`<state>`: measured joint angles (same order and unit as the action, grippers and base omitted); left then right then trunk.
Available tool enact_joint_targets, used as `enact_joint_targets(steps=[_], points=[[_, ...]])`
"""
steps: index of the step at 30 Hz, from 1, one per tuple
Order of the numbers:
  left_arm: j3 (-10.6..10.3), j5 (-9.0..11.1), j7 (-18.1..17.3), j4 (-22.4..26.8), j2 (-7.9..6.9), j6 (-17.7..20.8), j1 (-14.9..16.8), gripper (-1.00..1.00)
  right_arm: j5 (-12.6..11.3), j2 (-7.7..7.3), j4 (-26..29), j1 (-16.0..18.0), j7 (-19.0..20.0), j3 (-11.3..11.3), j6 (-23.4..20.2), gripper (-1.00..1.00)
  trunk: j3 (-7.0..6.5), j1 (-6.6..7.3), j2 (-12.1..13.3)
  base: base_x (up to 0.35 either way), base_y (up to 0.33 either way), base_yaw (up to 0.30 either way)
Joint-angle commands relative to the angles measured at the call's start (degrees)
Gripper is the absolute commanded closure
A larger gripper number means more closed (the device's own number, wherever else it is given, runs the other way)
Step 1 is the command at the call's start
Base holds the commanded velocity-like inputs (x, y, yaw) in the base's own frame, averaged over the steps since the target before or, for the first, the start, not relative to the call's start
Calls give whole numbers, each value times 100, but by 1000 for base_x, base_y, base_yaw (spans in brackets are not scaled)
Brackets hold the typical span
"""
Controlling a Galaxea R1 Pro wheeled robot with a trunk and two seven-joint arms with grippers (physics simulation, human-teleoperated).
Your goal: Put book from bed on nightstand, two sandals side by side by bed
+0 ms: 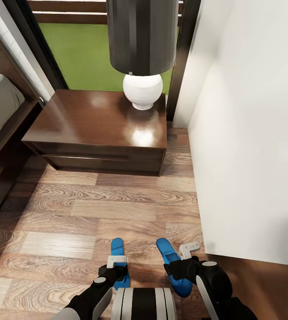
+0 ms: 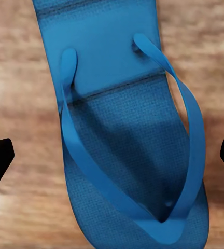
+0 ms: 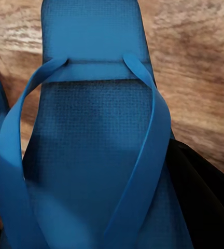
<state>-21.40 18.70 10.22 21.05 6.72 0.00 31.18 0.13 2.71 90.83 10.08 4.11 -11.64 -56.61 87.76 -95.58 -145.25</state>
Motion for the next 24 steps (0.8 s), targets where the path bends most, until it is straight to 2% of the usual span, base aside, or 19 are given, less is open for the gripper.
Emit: enact_joint_targets(steps=[1,15,20,24], points=[[-49,46,42,4,-4,0,3,-100,5,2,5,2,19,3,-25,100,3,1,-1,0,0,0],[-49,46,41,88,-4,0,3,-100,5,1,4,2,18,4,-25,100,3,1,-1,0,0,0],[-49,46,41,110,-4,0,9,-100,5,1,5,2,19,4,-25,100,114,-12,-8,0,0,0],[-53,46,41,115,-4,-3,10,-100,5,1,5,2,19,4,-25,100,114,-12,-8,0,0,0]])
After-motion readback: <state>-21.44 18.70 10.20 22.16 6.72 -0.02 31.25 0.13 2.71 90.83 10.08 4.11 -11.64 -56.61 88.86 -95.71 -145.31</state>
